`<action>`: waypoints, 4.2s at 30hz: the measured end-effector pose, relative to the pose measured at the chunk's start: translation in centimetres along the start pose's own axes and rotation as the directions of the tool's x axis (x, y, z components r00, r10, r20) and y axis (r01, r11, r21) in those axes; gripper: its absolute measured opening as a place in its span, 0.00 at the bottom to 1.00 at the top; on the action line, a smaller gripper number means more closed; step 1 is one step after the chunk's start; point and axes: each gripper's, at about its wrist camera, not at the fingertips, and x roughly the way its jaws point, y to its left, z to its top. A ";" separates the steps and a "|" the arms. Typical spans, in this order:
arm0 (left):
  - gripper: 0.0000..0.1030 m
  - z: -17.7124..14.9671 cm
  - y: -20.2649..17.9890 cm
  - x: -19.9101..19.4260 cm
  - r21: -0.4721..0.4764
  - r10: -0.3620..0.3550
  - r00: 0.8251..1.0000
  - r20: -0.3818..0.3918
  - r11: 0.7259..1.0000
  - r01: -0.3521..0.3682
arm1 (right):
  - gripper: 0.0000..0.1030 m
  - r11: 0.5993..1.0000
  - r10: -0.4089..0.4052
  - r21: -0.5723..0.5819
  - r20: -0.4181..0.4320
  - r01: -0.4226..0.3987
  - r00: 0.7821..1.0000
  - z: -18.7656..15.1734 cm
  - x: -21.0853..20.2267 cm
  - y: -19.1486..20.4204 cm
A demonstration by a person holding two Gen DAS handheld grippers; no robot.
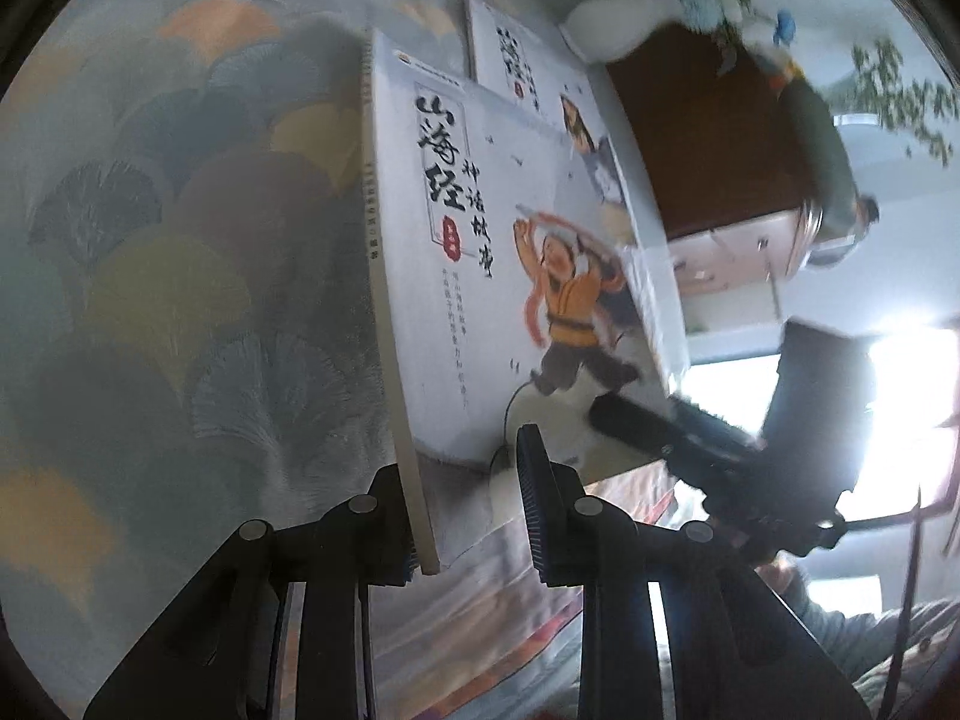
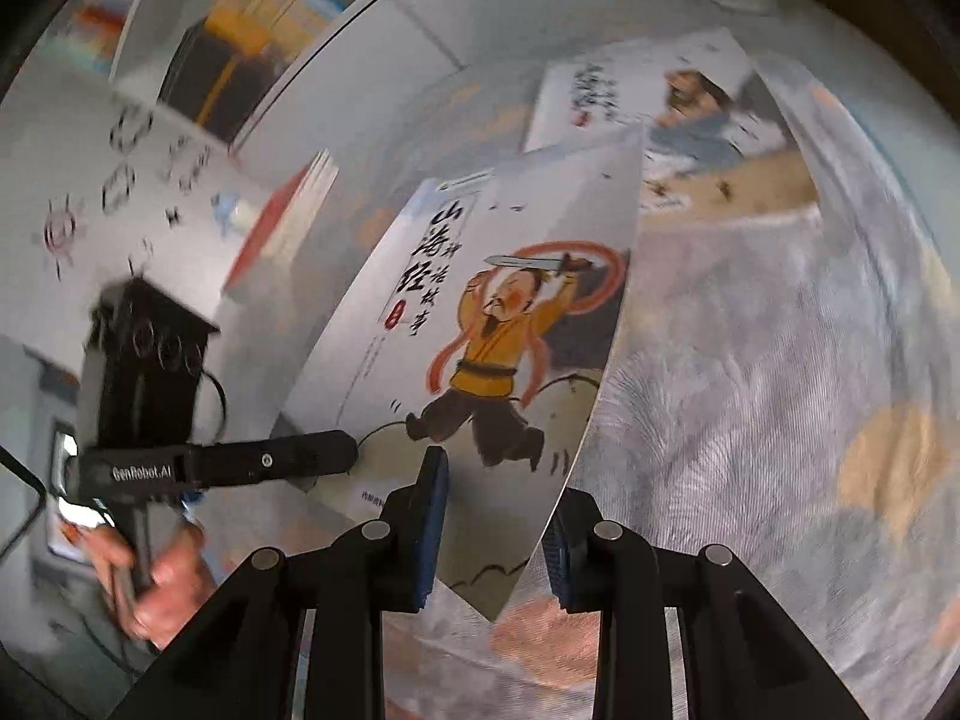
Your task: Organize books
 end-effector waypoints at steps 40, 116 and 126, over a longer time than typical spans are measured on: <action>0.24 7.3 11.1 -28.2 0.171 0.004 0.902 0.431 0.982 -0.086 | 0.29 0.839 -0.031 -0.507 0.316 0.196 0.948 12.6 6.7 29.9; 0.58 11.1 -7.9 1.4 0.223 0.311 0.932 0.187 0.910 -0.349 | 0.75 0.922 -0.374 0.168 0.150 0.349 0.915 8.1 -8.7 -4.9; 0.29 13.6 -6.1 4.8 0.122 0.254 0.947 0.198 0.952 -0.281 | 0.57 0.939 -0.298 0.217 0.118 0.268 0.947 11.1 -5.2 -8.9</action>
